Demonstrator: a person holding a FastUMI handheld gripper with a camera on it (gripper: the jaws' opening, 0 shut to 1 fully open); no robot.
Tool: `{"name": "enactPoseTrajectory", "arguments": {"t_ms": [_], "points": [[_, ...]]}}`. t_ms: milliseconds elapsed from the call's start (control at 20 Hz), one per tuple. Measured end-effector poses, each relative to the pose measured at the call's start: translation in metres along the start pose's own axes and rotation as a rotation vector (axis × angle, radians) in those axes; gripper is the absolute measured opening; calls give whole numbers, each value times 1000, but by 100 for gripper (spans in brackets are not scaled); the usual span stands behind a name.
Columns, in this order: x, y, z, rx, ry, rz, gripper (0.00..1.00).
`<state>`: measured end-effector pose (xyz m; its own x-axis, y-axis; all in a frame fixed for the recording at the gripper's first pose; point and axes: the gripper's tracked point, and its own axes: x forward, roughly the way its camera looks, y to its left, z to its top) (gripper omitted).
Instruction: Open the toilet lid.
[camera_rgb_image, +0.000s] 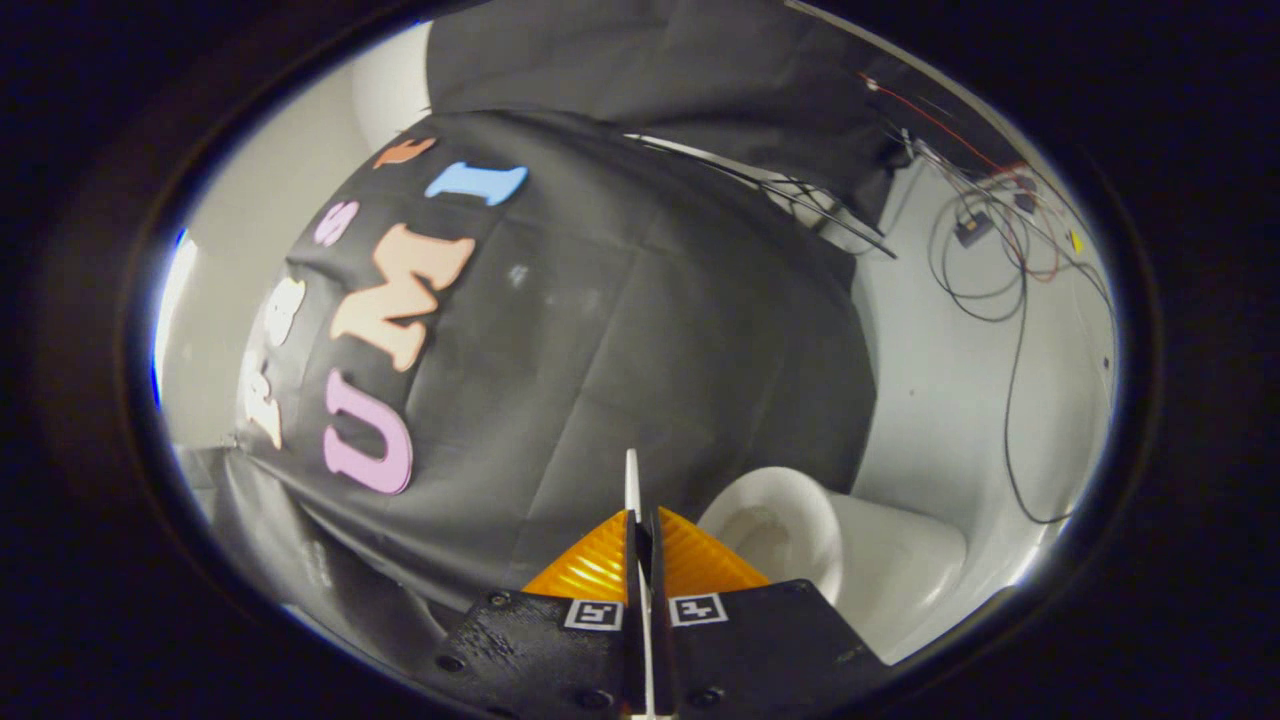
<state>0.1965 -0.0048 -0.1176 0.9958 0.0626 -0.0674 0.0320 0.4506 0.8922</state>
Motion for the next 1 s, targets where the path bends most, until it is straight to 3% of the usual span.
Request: {"name": "enactPoseTrajectory", "arguments": {"t_ms": [500, 1000], "points": [[-9, 159, -47, -406, 26, 74, 3], [-19, 227, -106, -654, 86, 86, 3]]}}
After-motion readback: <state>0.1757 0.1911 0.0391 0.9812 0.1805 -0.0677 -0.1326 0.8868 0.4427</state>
